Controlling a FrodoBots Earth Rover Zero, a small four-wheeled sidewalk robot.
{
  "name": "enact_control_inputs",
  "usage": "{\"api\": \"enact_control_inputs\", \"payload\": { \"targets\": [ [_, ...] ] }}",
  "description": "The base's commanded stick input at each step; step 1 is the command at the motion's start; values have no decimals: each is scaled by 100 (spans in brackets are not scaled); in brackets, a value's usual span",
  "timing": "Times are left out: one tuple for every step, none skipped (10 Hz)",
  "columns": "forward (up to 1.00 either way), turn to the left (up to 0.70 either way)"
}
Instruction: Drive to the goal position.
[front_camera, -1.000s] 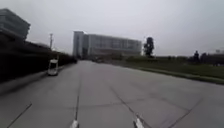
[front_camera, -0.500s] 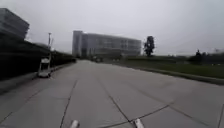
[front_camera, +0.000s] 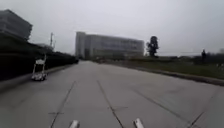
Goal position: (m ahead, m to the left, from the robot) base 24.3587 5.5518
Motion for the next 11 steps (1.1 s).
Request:
{"api": "enact_control_inputs", "payload": {
  "targets": [
    [100, 18],
    [100, 38],
    [100, 21],
    [100, 0],
    [100, 0],
    [100, 0],
    [100, 0],
    [100, 0],
    [100, 0],
    [100, 0],
    [100, 0]
  ]
}}
